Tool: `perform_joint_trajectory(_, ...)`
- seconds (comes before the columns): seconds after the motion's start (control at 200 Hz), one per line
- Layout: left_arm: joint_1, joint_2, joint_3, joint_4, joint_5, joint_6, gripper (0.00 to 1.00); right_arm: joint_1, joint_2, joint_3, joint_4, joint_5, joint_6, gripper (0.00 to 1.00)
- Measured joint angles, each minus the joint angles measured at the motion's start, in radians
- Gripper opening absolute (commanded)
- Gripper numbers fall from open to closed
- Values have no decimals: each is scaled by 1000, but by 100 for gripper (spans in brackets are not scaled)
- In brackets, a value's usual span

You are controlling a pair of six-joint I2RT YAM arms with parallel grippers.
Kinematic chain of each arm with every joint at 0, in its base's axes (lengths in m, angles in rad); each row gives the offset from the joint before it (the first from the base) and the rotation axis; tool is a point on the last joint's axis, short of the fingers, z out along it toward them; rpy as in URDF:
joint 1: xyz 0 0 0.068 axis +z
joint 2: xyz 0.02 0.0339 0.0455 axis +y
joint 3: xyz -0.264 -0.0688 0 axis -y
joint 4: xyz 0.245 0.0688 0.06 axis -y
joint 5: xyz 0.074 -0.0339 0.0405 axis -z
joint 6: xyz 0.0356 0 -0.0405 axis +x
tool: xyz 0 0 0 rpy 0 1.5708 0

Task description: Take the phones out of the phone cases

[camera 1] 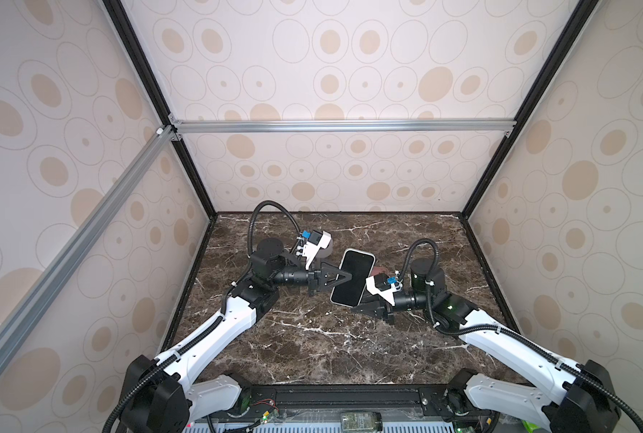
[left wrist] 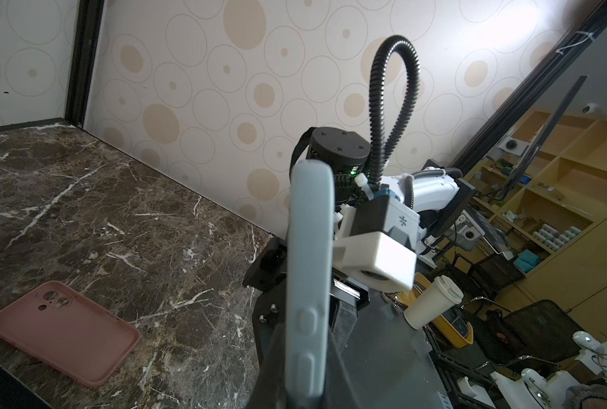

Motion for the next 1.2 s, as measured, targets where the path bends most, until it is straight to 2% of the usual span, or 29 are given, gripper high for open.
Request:
perform_joint_trajectory(0.16, -1, -2, 0, 4, 18, 13, 0, 5, 0, 3, -16, -14, 9, 14)
perform_joint_trajectory(0.435, -1, -1, 0, -9, 24, 18, 0, 18, 0, 27, -85, 0, -24, 12)
perform_joint_trajectory(1.035, -4, 27, 6, -28, 73, 19, 0, 76, -33, 57, -223, 109, -88, 0)
perform_joint_trajectory(1.2, -5, 44, 6, -14, 84, -14, 0, 83, -41, 57, -238, 142, -116, 0)
